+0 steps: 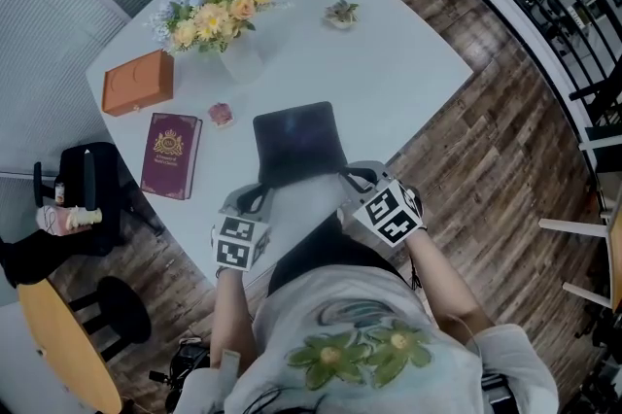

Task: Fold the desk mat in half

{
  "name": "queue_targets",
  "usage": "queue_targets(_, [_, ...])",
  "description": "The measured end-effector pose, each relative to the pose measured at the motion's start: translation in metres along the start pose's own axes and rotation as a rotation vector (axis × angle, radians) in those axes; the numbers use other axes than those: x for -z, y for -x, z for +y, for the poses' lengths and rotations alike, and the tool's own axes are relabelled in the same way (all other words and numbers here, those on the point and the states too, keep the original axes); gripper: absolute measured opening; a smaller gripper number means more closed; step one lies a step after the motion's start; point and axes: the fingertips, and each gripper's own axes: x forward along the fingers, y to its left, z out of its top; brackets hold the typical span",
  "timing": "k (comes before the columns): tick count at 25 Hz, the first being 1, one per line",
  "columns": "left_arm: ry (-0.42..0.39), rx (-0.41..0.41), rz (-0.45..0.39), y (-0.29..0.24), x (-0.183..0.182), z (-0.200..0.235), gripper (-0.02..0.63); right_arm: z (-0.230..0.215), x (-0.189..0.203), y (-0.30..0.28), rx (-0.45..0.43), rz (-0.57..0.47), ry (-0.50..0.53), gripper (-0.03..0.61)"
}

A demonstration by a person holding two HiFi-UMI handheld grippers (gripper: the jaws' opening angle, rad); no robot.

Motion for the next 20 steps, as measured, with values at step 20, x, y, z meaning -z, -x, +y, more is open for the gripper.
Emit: queue_targets(20, [0.012,-0.041,-0.146,0.011,-0.05,0.022,0.038,-0.027,-0.039,0.007,0.054,-0.099,-0.065,0.04])
